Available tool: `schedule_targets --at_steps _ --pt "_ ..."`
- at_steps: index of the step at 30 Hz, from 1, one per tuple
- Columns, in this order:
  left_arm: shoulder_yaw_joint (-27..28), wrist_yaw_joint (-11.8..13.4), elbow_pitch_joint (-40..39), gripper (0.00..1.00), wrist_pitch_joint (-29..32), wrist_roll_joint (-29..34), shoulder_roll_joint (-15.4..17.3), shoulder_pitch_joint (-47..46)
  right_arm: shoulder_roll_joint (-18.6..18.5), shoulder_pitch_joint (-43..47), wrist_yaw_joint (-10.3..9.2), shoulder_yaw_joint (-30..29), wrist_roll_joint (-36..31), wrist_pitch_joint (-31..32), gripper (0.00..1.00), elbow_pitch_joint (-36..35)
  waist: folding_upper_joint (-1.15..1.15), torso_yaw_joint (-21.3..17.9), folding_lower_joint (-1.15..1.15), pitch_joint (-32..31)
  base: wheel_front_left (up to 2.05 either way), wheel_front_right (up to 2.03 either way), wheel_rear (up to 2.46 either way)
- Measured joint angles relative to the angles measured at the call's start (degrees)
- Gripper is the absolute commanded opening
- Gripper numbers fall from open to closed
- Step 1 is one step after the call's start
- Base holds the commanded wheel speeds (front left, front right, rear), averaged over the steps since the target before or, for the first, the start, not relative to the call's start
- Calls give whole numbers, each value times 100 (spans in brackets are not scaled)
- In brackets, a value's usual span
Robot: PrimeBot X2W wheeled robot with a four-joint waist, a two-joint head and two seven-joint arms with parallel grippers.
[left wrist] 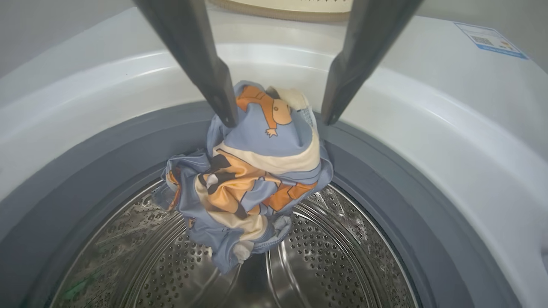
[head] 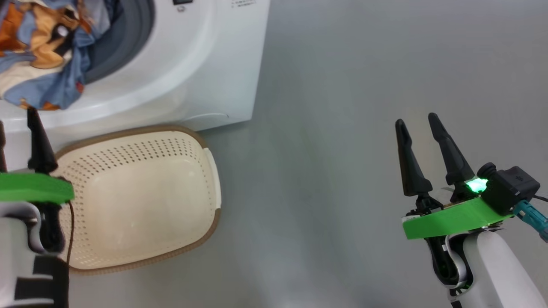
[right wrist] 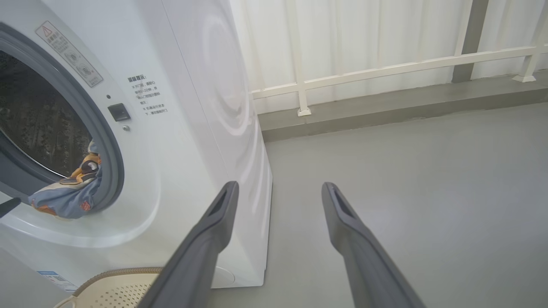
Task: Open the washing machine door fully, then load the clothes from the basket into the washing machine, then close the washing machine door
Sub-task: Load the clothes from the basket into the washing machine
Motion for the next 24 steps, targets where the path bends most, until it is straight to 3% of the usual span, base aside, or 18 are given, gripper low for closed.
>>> schedule_targets --at_steps 15,16,18,24 --pt "-258 0 687 100 0 -679 441 -752 100 -102 0 76 0 0 100 -4 0 -466 0 438 0 0 0" --pt "-272 0 690 86 0 -698 452 -783 107 -102 0 76 0 0 100 -5 0 -477 0 445 0 0 0" --pt "-363 0 687 0 0 -708 514 -829 114 -102 0 77 -1 0 100 -5 0 -491 0 453 0 0 0" --pt "-636 0 715 0 0 -698 664 -1079 159 -110 0 101 -1 0 100 -16 0 -531 0 506 0 0 0"
